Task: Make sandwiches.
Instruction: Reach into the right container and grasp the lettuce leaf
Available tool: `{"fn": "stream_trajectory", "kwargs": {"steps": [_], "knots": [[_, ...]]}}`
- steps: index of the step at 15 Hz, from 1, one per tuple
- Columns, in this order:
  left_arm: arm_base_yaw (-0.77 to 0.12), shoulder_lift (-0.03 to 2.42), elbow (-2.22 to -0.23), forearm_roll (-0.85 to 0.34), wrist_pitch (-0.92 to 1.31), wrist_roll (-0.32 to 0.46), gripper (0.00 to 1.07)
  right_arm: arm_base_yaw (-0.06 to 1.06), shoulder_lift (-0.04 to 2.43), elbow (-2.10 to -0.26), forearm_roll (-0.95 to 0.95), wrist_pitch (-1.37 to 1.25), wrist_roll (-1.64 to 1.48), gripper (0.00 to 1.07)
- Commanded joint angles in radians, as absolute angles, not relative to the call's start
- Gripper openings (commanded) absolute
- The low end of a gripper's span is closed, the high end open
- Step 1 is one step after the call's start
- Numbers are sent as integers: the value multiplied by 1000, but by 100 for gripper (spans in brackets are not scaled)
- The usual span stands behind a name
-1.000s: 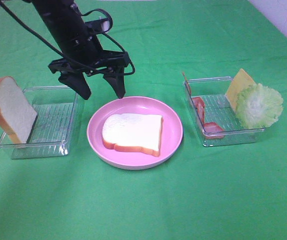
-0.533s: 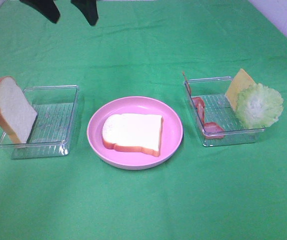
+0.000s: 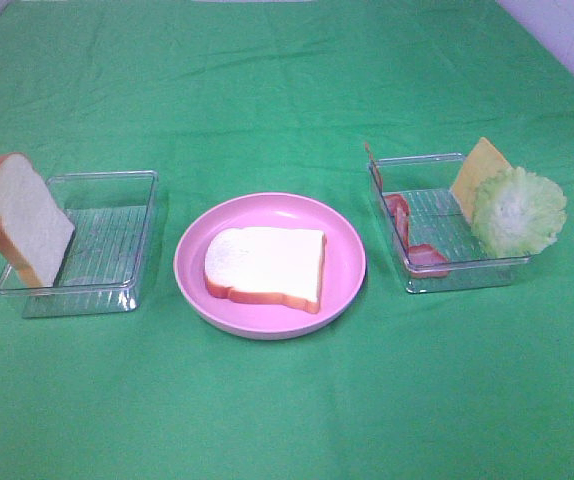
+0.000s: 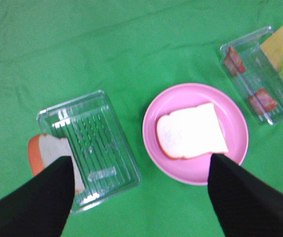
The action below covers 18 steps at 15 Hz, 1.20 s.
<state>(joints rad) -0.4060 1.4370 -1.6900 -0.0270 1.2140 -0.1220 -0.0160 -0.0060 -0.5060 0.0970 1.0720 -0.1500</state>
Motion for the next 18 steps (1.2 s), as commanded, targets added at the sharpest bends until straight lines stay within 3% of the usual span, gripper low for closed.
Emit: {"fn": "stream_trajectory", "kwargs": {"steps": [1,4,8,12,18], "knots": [[-410,1325,-1541,-21,1286,-148,71,-23,-20,-503,99,1063,-149,76],[-411,1078,-1248,-18,1285,-156,71,-23,-20,-503,99,1063,-149,76],[-411,873,-1017,8,1248,-137,71,-23,-20,-503,99,1063,-149,76],[-411,600,-737,22,1033,-109,71,-23,-19,-503,99,1063,-149,76],[-411,333,-529,22,1015,-18,71,-23,55,-522,93,1024,-142,76]]}}
